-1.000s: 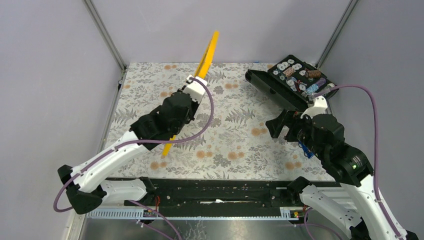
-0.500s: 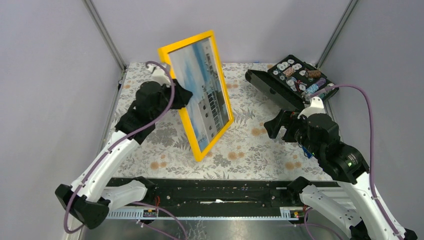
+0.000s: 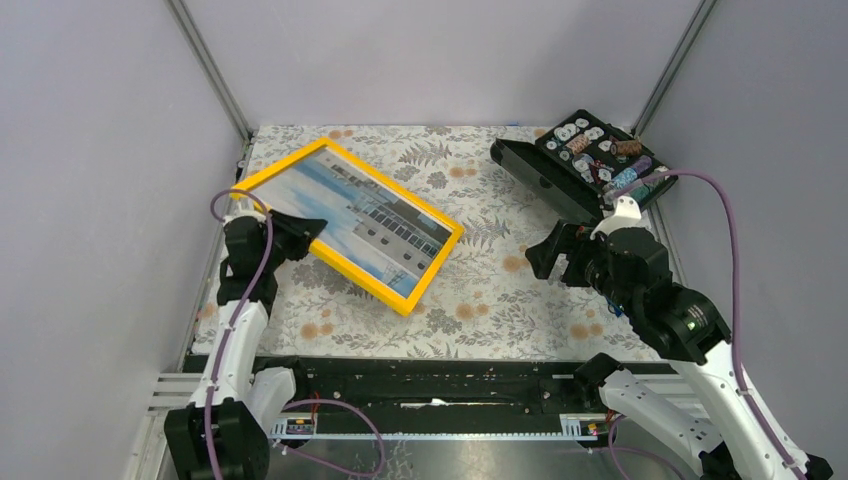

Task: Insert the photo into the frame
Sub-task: Turn over the photo frame at the center of the board.

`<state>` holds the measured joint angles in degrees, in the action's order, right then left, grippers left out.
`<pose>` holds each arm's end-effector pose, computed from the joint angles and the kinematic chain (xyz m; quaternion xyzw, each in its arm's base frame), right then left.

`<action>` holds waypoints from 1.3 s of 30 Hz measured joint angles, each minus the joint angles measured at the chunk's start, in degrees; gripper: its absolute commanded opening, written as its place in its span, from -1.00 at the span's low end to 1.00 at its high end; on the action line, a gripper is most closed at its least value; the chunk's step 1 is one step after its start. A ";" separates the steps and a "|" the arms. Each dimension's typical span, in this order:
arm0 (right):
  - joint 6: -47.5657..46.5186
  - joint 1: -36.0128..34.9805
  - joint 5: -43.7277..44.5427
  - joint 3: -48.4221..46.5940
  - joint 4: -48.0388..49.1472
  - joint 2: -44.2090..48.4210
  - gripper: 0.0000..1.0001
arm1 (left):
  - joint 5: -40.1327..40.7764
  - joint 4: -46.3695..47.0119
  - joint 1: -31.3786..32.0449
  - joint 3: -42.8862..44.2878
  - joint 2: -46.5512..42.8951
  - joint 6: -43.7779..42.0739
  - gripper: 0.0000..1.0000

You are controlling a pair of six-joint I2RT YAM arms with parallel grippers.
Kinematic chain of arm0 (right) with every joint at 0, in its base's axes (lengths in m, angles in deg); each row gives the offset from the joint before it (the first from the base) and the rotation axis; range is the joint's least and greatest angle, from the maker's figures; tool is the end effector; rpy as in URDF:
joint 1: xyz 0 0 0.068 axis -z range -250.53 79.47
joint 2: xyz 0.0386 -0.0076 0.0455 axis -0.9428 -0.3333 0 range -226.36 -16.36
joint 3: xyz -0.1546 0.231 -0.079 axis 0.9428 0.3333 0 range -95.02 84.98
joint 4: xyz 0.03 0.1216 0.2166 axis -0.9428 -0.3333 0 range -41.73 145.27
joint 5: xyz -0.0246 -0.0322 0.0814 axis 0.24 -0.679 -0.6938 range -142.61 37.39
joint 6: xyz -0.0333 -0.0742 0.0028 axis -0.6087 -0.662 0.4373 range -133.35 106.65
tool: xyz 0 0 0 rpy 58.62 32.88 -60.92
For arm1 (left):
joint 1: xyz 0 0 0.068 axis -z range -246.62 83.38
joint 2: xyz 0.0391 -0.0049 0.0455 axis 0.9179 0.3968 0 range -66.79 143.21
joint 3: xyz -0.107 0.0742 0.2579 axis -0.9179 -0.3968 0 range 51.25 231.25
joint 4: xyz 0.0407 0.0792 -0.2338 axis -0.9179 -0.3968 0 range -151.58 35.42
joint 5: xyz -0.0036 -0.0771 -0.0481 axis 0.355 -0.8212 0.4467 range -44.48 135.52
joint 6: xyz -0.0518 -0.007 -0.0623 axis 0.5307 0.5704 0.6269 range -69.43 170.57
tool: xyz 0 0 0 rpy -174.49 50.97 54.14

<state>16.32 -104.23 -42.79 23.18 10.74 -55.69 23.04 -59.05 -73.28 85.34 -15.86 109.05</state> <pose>0.1135 0.0612 0.3821 0.0188 0.8275 0.2320 0.5110 0.2149 -0.0020 0.2708 -0.3433 0.7416 -0.3865 0.4274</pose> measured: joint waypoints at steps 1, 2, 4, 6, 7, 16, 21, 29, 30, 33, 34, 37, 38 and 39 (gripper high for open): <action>0.02 0.00 0.00 0.11 0.00 0.00 0.99 | -0.02 0.44 -0.92 -1.31 -0.31 1.38 -1.00; 0.04 0.00 -0.02 0.22 0.00 -0.02 0.99 | 0.20 0.31 -1.68 -2.40 -0.63 2.86 -1.00; 0.11 0.00 -0.15 0.50 0.04 -0.09 0.99 | 0.94 -0.48 -2.10 -3.39 -1.46 4.72 -1.00; 0.15 0.00 -0.37 0.92 0.11 -0.15 0.99 | 2.14 -0.72 -1.99 -4.74 -3.43 5.60 -1.00; 0.17 0.00 -0.42 1.22 0.24 -0.20 0.99 | 2.84 -0.81 -1.95 -5.73 -4.92 5.95 -1.00; 1.79 0.00 -5.20 6.88 4.35 -3.02 0.99 | 7.56 -0.52 -2.03 -14.43 -12.55 11.78 -1.00; 4.81 0.00 -12.17 12.90 10.64 -8.79 0.98 | 9.05 -2.78 -1.97 -15.52 -14.53 13.66 -1.00; 19.52 -0.52 -18.99 20.61 24.63 -23.76 0.89 | 11.56 -7.41 -1.97 -16.24 -16.44 15.69 -1.00; 21.55 -0.85 -18.95 20.61 26.16 -25.79 0.89 | 11.93 -8.15 -1.97 -16.24 -16.65 15.93 -1.00; 27.32 -3.17 -18.14 20.61 30.45 -30.27 0.89 | 13.14 -11.06 -1.97 -16.13 -17.29 16.94 -0.93; 29.20 -4.33 -17.77 20.59 32.17 -31.50 0.88 | 13.40 -11.85 -1.97 -16.02 -17.53 17.22 -0.89; 34.18 -6.75 -17.18 20.37 37.77 -35.58 0.86 | 14.23 -14.05 -1.97 -15.28 -17.84 18.01 -0.88; 35.45 -7.17 -17.14 20.15 39.43 -37.18 0.86 | 14.45 -14.75 -1.97 -15.06 -17.92 18.21 -0.88; 36.79 -7.54 -16.98 19.78 40.89 -38.91 0.85 | 14.71 -15.34 -1.97 -14.86 -18.01 18.45 -0.87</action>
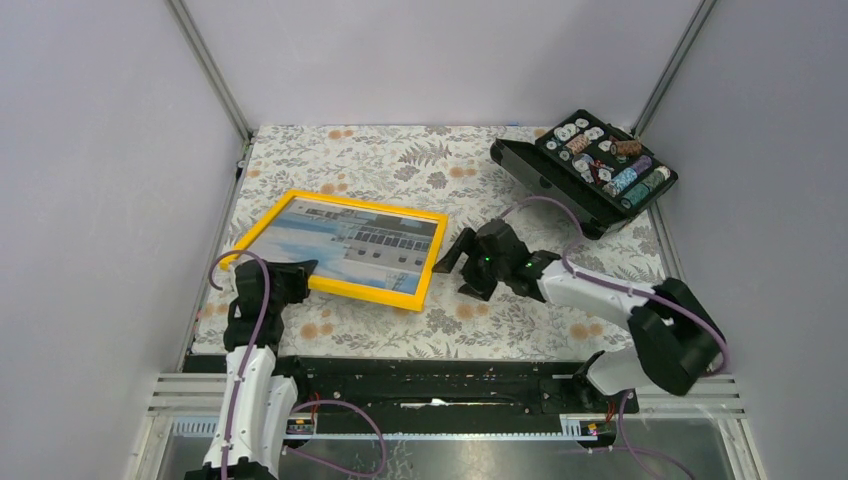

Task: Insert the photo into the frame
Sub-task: Turn over the photo frame at the center of the board.

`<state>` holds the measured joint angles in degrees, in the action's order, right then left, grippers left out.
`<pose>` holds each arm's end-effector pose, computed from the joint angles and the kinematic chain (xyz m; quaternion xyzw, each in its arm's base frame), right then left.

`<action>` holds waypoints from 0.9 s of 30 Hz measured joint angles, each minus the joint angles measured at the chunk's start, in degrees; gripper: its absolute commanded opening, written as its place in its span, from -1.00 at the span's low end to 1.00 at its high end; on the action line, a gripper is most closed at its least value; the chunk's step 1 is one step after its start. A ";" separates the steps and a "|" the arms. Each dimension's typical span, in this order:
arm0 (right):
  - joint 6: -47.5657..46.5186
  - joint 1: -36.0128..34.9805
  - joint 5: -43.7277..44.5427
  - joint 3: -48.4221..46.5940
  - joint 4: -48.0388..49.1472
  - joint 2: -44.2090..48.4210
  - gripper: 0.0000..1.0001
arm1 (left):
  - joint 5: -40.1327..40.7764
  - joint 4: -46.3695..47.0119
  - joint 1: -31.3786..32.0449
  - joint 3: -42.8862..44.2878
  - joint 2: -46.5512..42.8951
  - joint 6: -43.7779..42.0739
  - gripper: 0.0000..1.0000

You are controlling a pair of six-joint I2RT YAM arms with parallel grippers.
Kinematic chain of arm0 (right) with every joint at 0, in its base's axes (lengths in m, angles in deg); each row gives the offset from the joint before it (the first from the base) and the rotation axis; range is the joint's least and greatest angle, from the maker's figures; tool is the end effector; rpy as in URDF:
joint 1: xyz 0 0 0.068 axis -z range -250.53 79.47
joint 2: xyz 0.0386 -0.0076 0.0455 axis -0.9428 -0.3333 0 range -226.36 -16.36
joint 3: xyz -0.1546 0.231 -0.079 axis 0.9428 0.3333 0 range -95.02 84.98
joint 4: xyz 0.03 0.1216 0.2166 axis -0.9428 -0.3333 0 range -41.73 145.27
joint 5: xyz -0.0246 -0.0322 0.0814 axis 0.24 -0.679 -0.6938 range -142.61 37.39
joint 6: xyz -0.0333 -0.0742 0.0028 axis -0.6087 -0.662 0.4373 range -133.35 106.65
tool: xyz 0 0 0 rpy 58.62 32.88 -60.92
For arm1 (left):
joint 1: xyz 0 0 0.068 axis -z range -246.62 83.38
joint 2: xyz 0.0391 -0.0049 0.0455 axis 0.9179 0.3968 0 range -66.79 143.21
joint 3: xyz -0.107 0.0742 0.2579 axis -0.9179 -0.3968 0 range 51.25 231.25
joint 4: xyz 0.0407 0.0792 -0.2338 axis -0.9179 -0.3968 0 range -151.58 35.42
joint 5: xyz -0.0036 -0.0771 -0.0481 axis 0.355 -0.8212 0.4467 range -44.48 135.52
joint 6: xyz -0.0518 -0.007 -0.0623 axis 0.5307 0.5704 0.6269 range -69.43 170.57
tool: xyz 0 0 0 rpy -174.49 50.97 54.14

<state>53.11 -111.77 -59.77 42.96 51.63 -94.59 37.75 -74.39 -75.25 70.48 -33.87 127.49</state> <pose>0.2175 0.2023 0.2068 0.1716 0.8880 0.3749 0.2038 0.1448 0.0124 0.1898 -0.5734 0.6669 -0.3144 0.3573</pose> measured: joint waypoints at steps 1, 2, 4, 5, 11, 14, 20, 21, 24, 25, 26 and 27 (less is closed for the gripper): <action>1.40 -0.37 0.13 -0.61 1.68 -2.12 0.82 | 0.15 -0.50 0.00 0.07 -0.24 0.13 -0.87; 2.58 -0.74 0.26 -1.16 2.97 -3.87 0.79 | 0.48 -1.03 0.02 0.09 -0.52 0.00 -0.87; 4.85 -1.44 0.68 -2.05 5.73 -6.45 0.77 | 1.49 -1.46 -0.09 0.13 -0.98 0.04 -0.87; 5.86 -1.84 0.87 -2.36 7.13 -7.43 0.75 | 1.68 -1.55 -0.11 0.20 -1.09 0.11 -0.87; 10.97 -4.35 2.03 -2.82 13.53 -11.76 -0.09 | 1.77 -2.12 -0.09 0.24 -1.09 0.74 -0.17; 13.66 -4.63 2.21 -2.80 17.68 -12.37 -0.57 | 4.17 -4.22 0.02 0.33 -1.01 -1.46 0.71; 13.14 -5.03 3.58 -3.02 20.90 -15.08 -1.00 | 12.59 -18.01 -0.22 5.53 4.72 -4.52 0.97; 12.87 -5.05 3.74 -3.45 21.35 -15.63 -1.00 | 13.38 -20.70 -0.22 8.09 6.69 -5.03 0.97; 10.58 -5.01 5.16 -5.31 21.77 -17.99 -1.00 | 15.61 -26.47 -0.22 15.54 11.15 -7.19 0.97; 9.57 -5.01 5.40 -5.73 21.88 -18.64 -1.00 | 16.33 -28.11 -0.22 17.49 11.47 -8.04 0.97; 8.17 -5.01 5.64 -6.03 22.25 -19.41 -1.00 | 17.29 -29.90 -0.22 19.50 11.23 -8.92 0.97; 6.56 -5.01 5.68 -6.23 22.80 -20.13 -1.00 | 18.18 -31.61 -0.22 21.40 10.34 -9.79 0.98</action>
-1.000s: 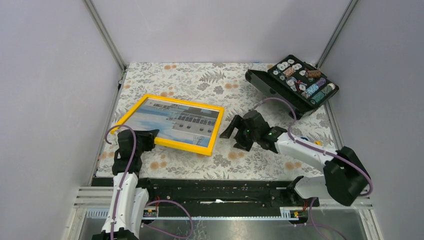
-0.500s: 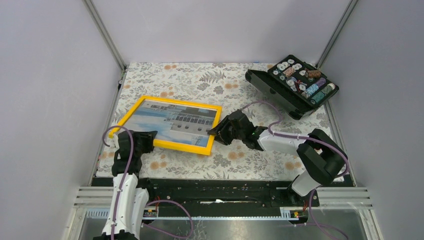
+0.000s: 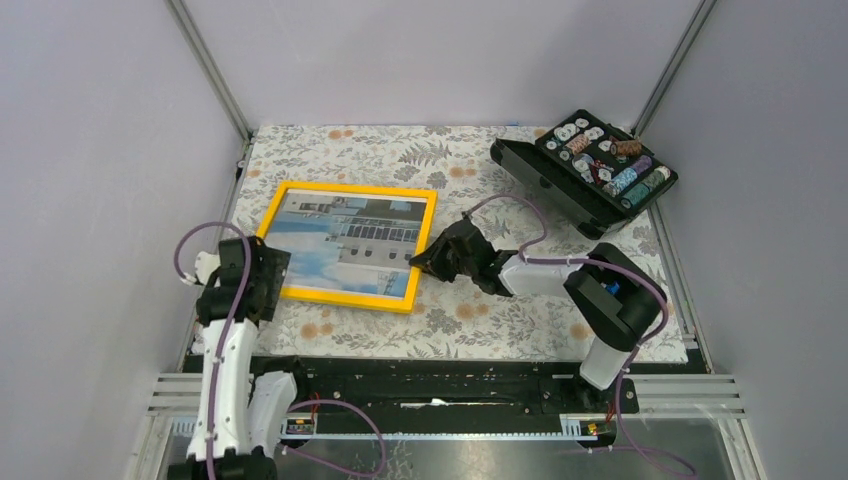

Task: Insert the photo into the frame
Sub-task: Turn over the photo frame at the center of the board, then move the photo frame to the center of the board.

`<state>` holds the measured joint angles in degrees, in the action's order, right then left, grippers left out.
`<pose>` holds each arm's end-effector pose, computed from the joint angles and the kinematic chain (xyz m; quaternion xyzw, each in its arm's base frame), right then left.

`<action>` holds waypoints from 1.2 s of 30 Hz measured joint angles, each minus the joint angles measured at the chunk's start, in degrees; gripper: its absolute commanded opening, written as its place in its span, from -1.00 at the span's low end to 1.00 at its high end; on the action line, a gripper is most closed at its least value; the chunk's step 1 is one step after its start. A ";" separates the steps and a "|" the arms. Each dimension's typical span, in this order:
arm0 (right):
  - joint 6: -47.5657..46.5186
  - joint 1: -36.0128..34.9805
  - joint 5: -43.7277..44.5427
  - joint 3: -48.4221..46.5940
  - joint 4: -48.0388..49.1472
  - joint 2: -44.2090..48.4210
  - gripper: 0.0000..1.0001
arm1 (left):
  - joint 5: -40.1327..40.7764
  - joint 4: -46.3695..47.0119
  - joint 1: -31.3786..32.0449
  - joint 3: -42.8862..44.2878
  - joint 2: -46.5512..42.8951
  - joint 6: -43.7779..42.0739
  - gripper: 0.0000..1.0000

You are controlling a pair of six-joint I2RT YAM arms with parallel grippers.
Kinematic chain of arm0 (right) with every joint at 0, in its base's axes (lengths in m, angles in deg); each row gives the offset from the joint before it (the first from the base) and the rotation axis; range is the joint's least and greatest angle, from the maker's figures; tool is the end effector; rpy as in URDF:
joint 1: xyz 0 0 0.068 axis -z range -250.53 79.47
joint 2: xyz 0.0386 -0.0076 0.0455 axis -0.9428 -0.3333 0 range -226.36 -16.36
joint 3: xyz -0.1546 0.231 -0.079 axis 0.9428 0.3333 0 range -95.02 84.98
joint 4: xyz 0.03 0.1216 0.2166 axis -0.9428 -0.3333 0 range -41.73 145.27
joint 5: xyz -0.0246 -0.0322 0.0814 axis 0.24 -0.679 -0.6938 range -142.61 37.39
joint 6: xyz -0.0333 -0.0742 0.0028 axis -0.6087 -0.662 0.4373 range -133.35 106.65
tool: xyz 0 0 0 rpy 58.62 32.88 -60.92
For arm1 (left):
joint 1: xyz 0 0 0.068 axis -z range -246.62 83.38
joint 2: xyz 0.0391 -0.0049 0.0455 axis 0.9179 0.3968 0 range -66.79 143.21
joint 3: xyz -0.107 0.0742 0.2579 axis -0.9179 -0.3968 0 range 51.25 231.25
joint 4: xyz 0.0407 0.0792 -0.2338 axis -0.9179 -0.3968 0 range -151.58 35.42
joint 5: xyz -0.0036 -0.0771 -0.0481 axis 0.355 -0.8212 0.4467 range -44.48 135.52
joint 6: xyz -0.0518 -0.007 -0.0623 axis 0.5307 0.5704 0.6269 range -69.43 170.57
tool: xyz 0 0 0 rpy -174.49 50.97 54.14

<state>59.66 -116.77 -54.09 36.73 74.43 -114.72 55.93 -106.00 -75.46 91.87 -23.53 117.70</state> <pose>0.2618 0.2759 0.1766 0.1953 0.8479 0.4308 0.2395 0.1318 0.0335 0.2390 -0.6051 0.7294 -0.0742 0.3104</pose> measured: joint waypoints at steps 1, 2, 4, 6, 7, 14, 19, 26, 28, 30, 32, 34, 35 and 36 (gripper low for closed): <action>-1.75 0.02 -0.07 -0.04 0.68 -0.68 -1.00 | 0.81 -1.05 0.00 1.51 -1.42 -1.03 0.98; -3.32 0.02 -0.31 -0.04 1.40 -1.27 -1.00 | 1.29 -1.84 0.00 2.58 -2.86 -1.95 0.97; -6.93 0.13 -1.73 -0.24 2.97 -2.93 -1.00 | 1.31 -2.27 0.00 4.83 -6.80 -5.46 0.97; -9.68 0.31 -3.67 -0.92 4.04 -5.16 -1.00 | -0.52 -0.76 0.00 6.62 -9.77 -9.97 0.97; -10.47 0.46 -4.48 -1.16 4.44 -6.12 -1.00 | -2.64 0.37 -0.02 7.82 -10.60 -12.59 0.97; -13.09 0.55 -8.98 -0.76 6.69 -9.55 -1.00 | -24.83 15.13 -0.04 10.78 -5.22 -23.98 0.98; -14.12 0.39 -9.57 -1.40 5.99 -9.70 -1.00 | -36.39 23.21 0.74 10.75 1.68 -26.47 0.97; -16.90 0.15 -7.80 -3.85 -1.14 -8.57 -1.00 | -38.73 25.81 5.46 11.13 3.74 -29.66 0.97; -19.08 0.22 -5.79 -4.04 -5.51 -6.54 -1.00 | -38.64 25.92 7.21 11.80 4.07 -30.60 0.97; -22.08 0.70 -3.30 -3.45 -10.93 -3.17 -1.00 | -38.18 26.25 9.11 12.96 4.87 -31.74 0.98; -25.64 1.84 -0.76 -1.70 -15.63 1.03 -1.00 | -37.48 26.99 10.69 13.86 5.84 -32.61 0.97; -29.24 3.56 1.90 0.24 -20.24 5.42 -1.00 | -36.92 28.26 12.17 14.43 7.06 -33.09 0.97; -30.93 4.39 3.19 1.09 -22.23 7.34 -1.00 | -36.68 28.92 12.94 14.56 7.67 -33.20 0.97; -33.16 5.53 5.18 2.16 -24.94 9.70 -1.00 | -36.20 29.46 13.92 14.78 8.41 -33.24 0.97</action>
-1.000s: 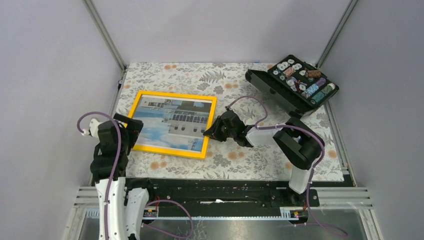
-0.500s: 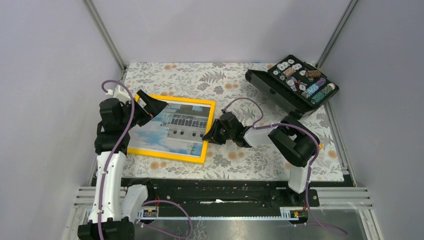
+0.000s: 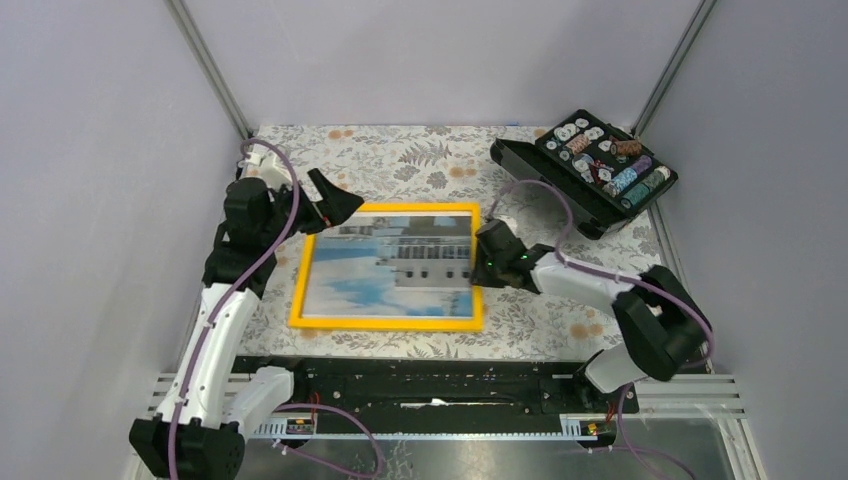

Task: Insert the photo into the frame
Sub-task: Move the photo frame to the center of the board.

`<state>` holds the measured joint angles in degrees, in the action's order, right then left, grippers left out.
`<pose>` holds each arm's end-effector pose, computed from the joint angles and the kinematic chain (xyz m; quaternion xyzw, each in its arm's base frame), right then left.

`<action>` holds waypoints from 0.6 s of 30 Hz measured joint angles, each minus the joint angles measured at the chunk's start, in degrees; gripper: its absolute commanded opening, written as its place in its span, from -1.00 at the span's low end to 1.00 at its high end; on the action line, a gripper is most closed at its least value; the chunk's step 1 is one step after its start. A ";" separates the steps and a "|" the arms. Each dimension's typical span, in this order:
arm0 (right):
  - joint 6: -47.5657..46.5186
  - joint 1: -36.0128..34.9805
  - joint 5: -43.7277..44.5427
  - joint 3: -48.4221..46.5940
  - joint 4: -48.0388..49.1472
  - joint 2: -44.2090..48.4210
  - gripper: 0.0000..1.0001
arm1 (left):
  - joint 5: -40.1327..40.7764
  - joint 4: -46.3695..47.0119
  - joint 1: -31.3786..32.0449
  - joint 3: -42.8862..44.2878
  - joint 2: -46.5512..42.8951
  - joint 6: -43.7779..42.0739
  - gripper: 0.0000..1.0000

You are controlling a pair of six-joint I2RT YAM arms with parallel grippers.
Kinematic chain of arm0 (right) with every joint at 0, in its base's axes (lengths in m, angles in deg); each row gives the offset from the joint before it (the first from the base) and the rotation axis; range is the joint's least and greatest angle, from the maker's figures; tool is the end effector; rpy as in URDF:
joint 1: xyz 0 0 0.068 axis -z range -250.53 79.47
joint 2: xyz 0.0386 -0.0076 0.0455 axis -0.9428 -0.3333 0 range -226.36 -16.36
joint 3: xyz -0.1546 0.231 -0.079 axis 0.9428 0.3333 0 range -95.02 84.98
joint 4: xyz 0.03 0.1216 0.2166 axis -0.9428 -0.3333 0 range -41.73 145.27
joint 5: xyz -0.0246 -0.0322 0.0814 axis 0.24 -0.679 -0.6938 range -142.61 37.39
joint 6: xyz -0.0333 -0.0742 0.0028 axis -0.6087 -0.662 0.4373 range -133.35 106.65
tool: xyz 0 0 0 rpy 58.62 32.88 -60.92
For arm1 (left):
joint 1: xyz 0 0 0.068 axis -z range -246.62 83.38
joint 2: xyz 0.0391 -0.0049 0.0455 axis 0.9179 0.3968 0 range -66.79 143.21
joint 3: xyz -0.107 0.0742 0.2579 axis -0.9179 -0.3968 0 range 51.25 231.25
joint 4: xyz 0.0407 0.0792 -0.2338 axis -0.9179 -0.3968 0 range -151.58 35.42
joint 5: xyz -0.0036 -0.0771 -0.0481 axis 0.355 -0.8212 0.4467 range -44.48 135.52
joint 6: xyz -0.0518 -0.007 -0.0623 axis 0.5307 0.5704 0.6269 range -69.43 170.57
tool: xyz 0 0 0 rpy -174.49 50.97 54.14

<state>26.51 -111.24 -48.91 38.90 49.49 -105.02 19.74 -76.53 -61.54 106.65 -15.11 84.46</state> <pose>0.2469 0.2063 0.1727 0.0046 0.9343 0.2067 0.2905 0.2017 -0.0487 0.3657 -0.0699 0.7975 -0.3610 0.4784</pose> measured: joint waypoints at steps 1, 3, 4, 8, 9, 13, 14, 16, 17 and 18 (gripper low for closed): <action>-1.88 1.03 1.84 0.85 -2.47 1.92 -1.00 | 0.57 0.70 1.11 0.24 0.85 -0.02 0.97; -5.64 3.26 5.68 2.71 -7.50 5.75 -1.00 | 1.42 1.57 3.63 1.07 2.75 -0.04 0.98; -7.04 4.35 6.93 3.58 -9.66 7.45 -1.00 | 2.38 1.90 5.29 1.66 3.78 -0.13 0.97; -9.46 7.02 10.03 5.42 -16.81 13.16 -1.00 | 4.87 3.17 12.68 5.07 8.37 -1.66 0.97; -9.38 6.99 10.80 5.42 -17.73 13.77 -1.00 | 5.11 3.41 13.81 5.70 9.14 -2.19 0.98; -6.80 7.02 13.75 5.53 -20.41 14.93 -1.00 | 5.77 4.44 16.48 6.95 11.08 -4.57 0.98; -5.64 7.04 14.36 5.81 -20.81 15.28 -1.00 | 5.97 4.46 16.59 6.95 11.19 -5.11 0.98; -2.89 7.02 15.56 7.04 -21.27 16.46 -1.00 | 6.36 4.46 16.61 6.95 11.17 -6.03 0.98; -1.57 7.02 16.22 7.74 -21.55 17.05 -0.84 | 6.62 4.52 16.61 6.93 11.06 -6.58 0.97; -0.37 7.02 16.96 8.37 -22.05 17.49 -0.46 | 6.80 4.55 16.61 6.84 10.97 -6.95 0.97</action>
<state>26.13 -104.23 -31.95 47.27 27.44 -87.53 26.54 -71.99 -44.93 113.49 -4.14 77.51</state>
